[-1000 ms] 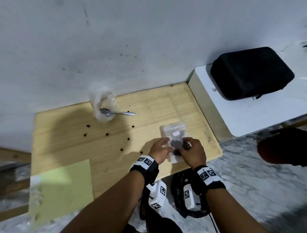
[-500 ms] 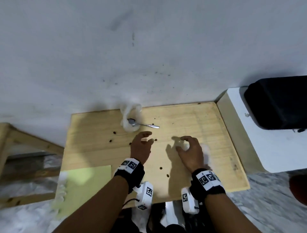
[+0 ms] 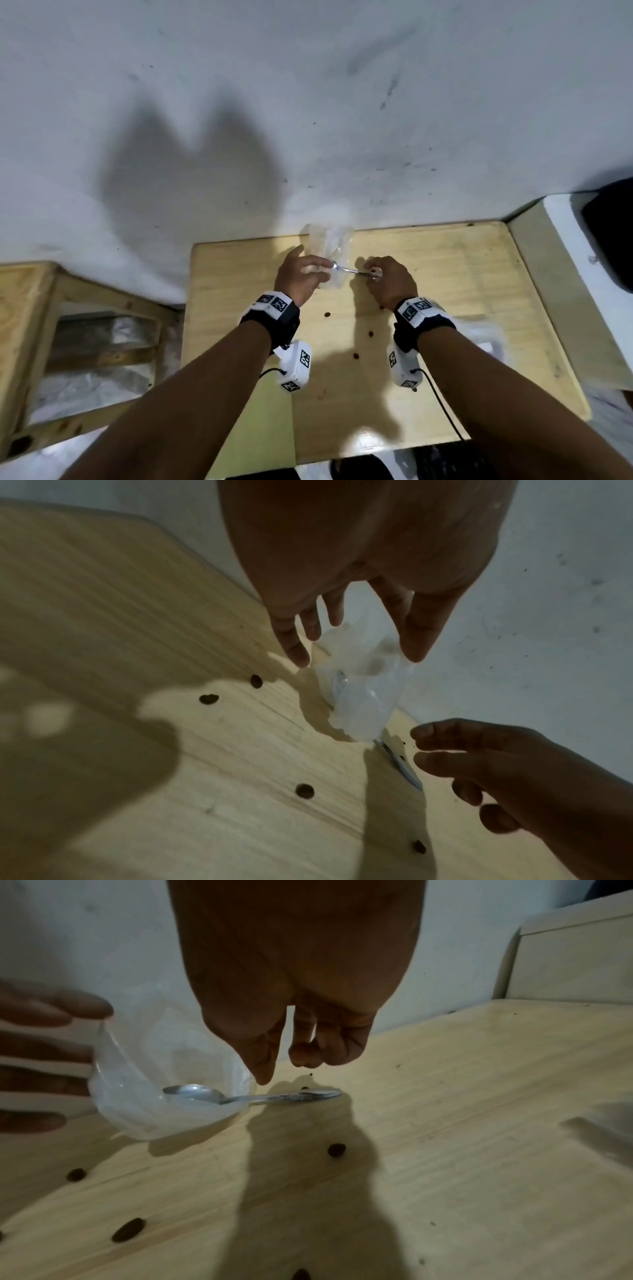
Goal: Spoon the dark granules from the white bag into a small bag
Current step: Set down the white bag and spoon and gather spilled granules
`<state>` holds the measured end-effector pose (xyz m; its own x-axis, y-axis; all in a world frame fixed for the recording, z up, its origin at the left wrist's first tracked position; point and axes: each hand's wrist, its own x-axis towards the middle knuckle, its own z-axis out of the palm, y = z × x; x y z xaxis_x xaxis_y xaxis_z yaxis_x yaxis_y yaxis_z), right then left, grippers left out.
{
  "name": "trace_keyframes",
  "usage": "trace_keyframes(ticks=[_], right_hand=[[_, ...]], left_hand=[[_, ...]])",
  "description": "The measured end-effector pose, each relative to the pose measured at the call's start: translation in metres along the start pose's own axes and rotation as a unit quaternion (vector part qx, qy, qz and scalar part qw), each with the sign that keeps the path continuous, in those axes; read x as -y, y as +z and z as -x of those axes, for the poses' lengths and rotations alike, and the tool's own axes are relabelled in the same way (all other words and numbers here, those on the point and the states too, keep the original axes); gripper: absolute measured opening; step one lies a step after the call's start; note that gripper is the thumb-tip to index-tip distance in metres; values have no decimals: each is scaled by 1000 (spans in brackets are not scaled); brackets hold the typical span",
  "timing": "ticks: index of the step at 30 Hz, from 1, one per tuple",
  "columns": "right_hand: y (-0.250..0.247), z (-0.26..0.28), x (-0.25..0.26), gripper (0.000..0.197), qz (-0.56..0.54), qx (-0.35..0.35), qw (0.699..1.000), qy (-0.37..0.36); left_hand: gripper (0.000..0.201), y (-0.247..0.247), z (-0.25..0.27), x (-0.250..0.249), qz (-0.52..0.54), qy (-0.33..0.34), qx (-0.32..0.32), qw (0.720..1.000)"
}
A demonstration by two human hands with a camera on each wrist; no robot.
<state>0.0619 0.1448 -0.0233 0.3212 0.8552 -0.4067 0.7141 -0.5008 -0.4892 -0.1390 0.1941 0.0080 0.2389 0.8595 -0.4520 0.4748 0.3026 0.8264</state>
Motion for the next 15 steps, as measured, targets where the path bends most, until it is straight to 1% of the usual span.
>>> trace_keyframes(ticks=[4, 7, 10, 13, 15], right_hand=[[9, -15, 14, 30, 41, 7, 999, 6], [17, -21, 19, 28, 65, 11, 998, 12], [21, -26, 18, 19, 78, 4, 997, 12], [22, -28, 16, 6, 76, -4, 997, -6], [21, -27, 16, 11, 58, 3, 998, -13]], left_hand=[[28, 1, -15, 4, -2, 38, -8, 999], [30, 8, -23, 10, -3, 62, -8, 998], [31, 13, -29, 11, -25, 54, -16, 998], [33, 19, -36, 13, -36, 45, -48, 997], [38, 22, -37, 13, -31, 46, -65, 996]])
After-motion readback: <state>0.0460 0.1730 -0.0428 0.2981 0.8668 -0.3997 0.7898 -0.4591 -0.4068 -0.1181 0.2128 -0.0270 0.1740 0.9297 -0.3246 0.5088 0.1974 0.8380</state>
